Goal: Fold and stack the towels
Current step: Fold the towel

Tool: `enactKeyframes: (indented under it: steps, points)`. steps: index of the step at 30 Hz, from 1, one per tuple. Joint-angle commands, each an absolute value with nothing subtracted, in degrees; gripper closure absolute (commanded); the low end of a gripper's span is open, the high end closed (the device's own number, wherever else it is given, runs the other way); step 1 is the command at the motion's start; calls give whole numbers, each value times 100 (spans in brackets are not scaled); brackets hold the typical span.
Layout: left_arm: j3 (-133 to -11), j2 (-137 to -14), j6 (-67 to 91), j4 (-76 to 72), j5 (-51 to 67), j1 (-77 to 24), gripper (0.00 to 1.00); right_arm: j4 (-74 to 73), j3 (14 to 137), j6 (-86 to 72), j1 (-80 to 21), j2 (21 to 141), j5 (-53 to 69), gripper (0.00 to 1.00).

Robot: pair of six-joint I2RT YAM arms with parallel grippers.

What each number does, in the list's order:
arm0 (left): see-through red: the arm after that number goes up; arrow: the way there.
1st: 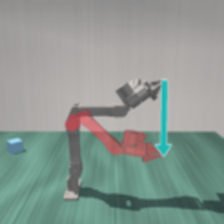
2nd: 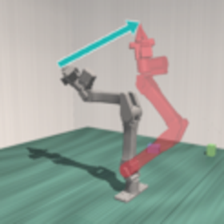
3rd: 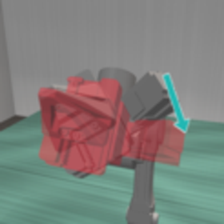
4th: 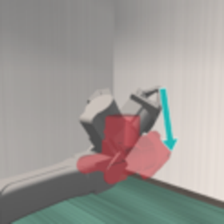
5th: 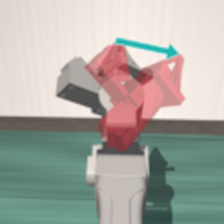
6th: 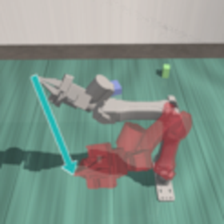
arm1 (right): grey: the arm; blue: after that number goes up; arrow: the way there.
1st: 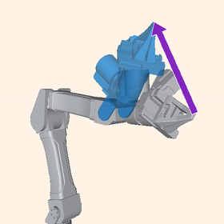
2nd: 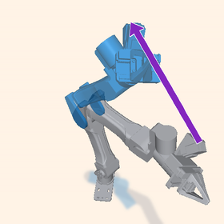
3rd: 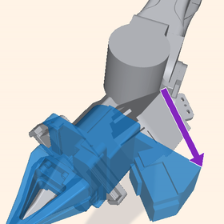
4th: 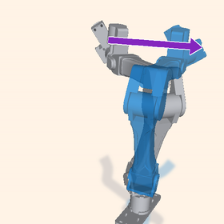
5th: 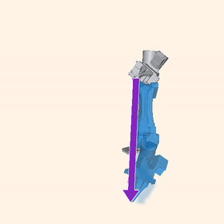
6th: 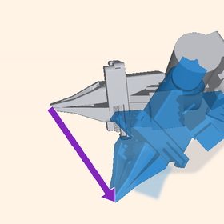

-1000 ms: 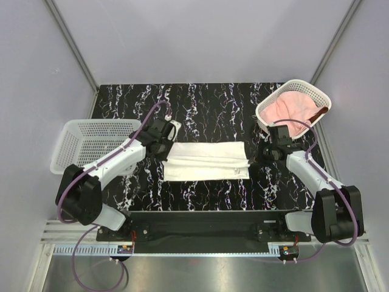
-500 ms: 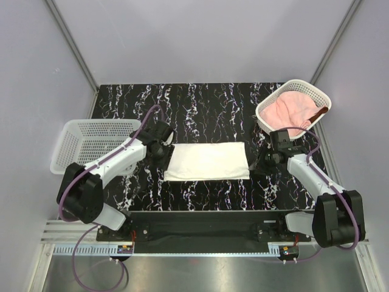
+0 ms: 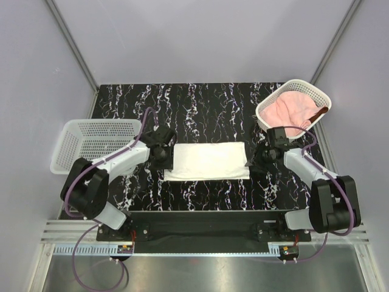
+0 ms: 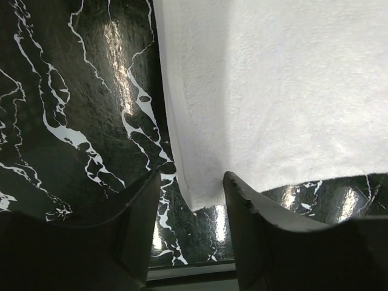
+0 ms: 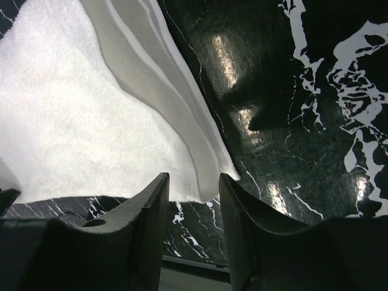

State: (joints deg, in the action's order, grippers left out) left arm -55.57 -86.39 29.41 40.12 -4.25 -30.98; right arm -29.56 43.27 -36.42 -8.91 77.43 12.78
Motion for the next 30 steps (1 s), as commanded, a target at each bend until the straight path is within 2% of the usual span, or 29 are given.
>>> enactKeyframes:
  steps: [1,2,4,5,6,10,12,13,15,16,20,25,30]
  points:
    - [-5537,-8789,3120,3709,-501,-3085,54,-2575,4228,-3516,-905,7909,1468,55]
    - [-5546,-8806,3111,3761,-605,-3085,57,-2584,4175,-3490,-914,7954,1416,56]
    - [-5563,-8868,3076,3806,-729,-3085,70,-2549,4105,-3428,-914,8033,1371,61]
    - [-5572,-8903,3067,3832,-764,-3085,75,-2488,4035,-3436,-914,8051,1345,65]
    - [-5564,-8973,3076,3849,-773,-3076,79,-2461,3999,-3445,-923,8068,1345,74]
    - [-5459,-9123,3120,3841,-765,-3085,83,-2347,3833,-3445,-914,8033,1275,85]
    - [-5371,-9088,3111,3779,-695,-3085,78,-2373,3797,-3437,-914,7990,1178,85]
    - [-5327,-9053,3146,3771,-677,-3085,67,-2382,3779,-3428,-905,7954,1143,84]
    - [-5370,-8931,3129,3875,-694,-3085,63,-2434,3797,-3402,-914,7841,1125,77]
    - [-5527,-8886,3085,4041,-738,-3085,58,-2530,3866,-3401,-905,7788,1081,69]
    - [-6335,-8684,2892,4736,-1212,-3059,45,-3092,4332,-3296,-914,7585,958,61]
    - [-7066,-8683,2646,4441,-697,-2997,43,-2990,4807,-3261,-914,7514,1290,64]
    - [-7005,-9524,2663,3736,121,-2848,48,-2251,5150,-3112,-914,8311,1774,74]
